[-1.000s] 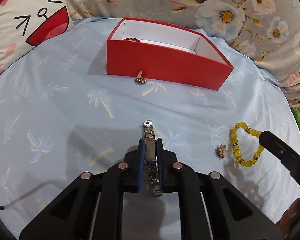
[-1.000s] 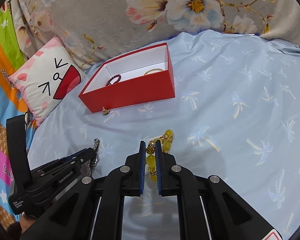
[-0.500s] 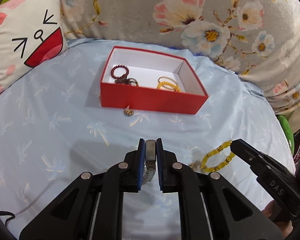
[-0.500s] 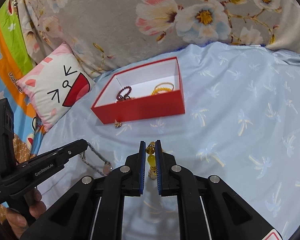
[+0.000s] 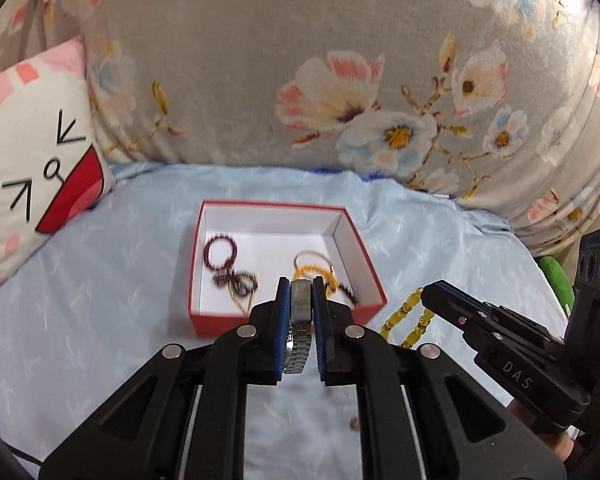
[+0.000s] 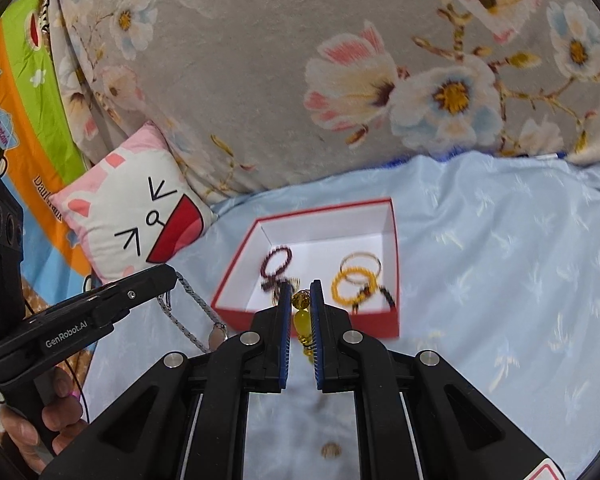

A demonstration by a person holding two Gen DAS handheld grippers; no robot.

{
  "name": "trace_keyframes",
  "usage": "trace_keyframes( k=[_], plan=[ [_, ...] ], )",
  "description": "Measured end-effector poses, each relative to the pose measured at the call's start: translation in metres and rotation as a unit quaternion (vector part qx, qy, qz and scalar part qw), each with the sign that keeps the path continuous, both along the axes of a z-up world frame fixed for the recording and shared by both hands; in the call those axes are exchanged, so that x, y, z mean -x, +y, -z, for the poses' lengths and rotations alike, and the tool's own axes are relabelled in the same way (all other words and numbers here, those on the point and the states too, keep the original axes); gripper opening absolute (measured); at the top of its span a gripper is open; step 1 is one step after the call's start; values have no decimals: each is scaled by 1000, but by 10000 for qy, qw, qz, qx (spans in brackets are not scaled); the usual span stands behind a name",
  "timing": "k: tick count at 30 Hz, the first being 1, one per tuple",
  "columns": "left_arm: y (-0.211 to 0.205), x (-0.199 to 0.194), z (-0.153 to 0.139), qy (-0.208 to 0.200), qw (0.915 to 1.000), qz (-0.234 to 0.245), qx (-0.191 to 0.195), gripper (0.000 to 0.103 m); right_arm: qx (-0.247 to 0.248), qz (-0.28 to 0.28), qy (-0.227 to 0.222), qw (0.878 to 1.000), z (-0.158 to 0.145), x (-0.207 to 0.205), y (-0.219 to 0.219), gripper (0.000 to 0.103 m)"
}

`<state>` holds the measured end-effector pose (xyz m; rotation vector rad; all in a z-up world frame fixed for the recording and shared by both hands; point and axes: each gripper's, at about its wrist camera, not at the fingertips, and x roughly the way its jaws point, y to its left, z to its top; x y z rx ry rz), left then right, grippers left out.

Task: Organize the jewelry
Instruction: 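Carry the watch and yellow bracelet into the red box and open both tools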

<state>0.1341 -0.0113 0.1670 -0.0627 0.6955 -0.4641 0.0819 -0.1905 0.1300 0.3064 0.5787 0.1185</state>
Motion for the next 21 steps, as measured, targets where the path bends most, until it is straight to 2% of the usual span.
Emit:
trace_keyframes(
  k=[5,11,21],
  plan=[
    [-10,-45,-3,-11,10000,-48,-19,11,98,-48,28,9999,-11,-49,1,9],
    [-20,-93,12,83,9999,-116,-35,11,119,-87,208,9997,-2,-105,4,9],
    [-36,-151,53,314,9987,-197,-351,11,108,-201,669,9975,40,-173,14,9]
  ],
)
